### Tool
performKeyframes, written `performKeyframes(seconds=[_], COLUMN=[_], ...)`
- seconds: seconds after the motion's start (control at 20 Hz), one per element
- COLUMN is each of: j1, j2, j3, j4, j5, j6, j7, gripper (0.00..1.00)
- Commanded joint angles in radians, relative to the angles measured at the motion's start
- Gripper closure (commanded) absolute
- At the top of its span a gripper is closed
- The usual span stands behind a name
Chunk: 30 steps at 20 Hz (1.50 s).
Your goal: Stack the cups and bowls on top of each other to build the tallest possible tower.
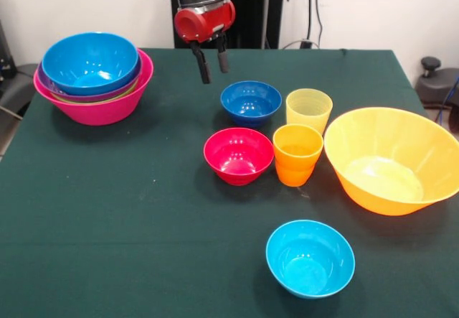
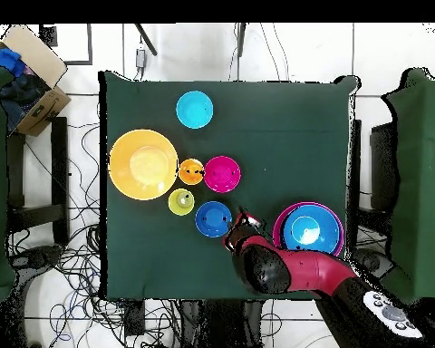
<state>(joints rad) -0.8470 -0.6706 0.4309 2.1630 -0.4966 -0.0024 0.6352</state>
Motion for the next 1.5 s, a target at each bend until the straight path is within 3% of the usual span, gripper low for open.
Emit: performKeyframes(seconds=[0.05, 0.35, 0.5, 0.65, 0.8, 1.05, 1.25, 1.4, 1.5], j1=[0.055, 0.042, 0.006, -0.047, -0.096, -0.073, -0.121, -0.11, -0.023], j2=[0.052, 0.125, 0.148, 0.194, 0.276, 0.312, 0.373, 0.419, 0.434], j3=[-0.068, -0.095, -0.062, 0.003, 0.047, 0.014, 0.035, -0.002, -0.092], j4=[0.036, 0.013, 0.031, 0.059, 0.057, 0.029, 0.005, -0.041, -0.091], j5=[-0.087, -0.134, -0.148, -0.155, -0.21, -0.249, -0.341, -0.397, -0.357], j6=[-0.093, -0.158, -0.184, -0.304, -0.424, -0.433, -0.479, -0.492, -0.49], j7=[0.212, 0.201, 0.214, 0.271, 0.301, 0.298, 0.327, 0.322, 0.295], gripper=[0.0, 0.0, 0.0, 0.0, 0.0, 0.0, 0.0, 0.0, 0.0])
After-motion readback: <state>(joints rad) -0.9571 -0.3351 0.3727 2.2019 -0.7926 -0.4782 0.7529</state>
